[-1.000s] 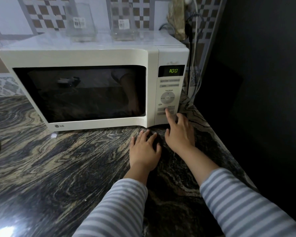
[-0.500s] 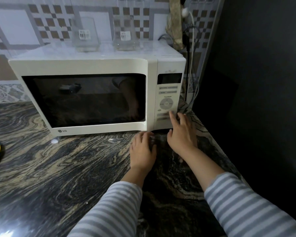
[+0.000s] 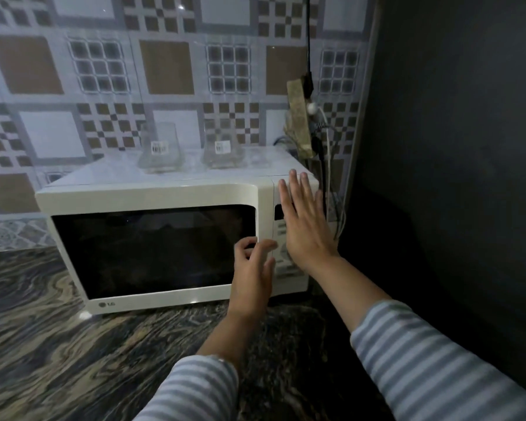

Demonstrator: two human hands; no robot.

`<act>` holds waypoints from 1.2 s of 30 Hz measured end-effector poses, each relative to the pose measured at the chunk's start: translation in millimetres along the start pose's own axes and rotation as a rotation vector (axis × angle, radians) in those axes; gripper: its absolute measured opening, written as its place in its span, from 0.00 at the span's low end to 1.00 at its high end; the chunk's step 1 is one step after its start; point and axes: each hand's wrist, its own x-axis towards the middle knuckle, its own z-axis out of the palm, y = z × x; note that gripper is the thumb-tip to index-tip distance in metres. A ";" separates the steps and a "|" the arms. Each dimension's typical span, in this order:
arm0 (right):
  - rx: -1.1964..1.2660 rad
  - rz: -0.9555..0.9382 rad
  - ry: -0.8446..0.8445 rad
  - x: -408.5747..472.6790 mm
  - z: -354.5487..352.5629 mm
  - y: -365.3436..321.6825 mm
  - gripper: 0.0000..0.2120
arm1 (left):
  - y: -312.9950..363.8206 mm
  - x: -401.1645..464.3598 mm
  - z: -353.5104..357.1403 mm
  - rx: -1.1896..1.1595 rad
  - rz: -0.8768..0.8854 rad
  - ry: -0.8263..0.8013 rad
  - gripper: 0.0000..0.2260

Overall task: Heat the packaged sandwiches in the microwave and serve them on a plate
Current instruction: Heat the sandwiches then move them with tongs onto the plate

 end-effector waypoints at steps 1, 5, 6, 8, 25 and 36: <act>0.001 -0.007 0.012 2.1 4.0 0.5 0.36 | -2.3 1.6 0.6 0.004 0.038 -0.008 0.13; 0.021 -0.027 0.145 6.9 28.4 7.0 0.37 | -11.1 11.0 2.8 -0.008 0.036 0.010 0.13; 0.022 -0.032 0.156 7.4 31.3 8.6 0.38 | -11.9 12.9 2.9 -0.013 0.021 0.017 0.13; 0.024 -0.047 0.161 8.2 32.5 11.2 0.37 | -13.2 14.3 3.3 -0.012 0.010 0.022 0.14; -0.146 -0.139 0.157 9.3 29.3 25.1 0.36 | -9.9 15.2 5.6 0.006 -0.089 0.036 0.15; -0.300 -0.359 0.232 22.4 31.7 51.7 0.40 | -13.1 15.9 6.6 0.019 -0.086 0.034 0.15</act>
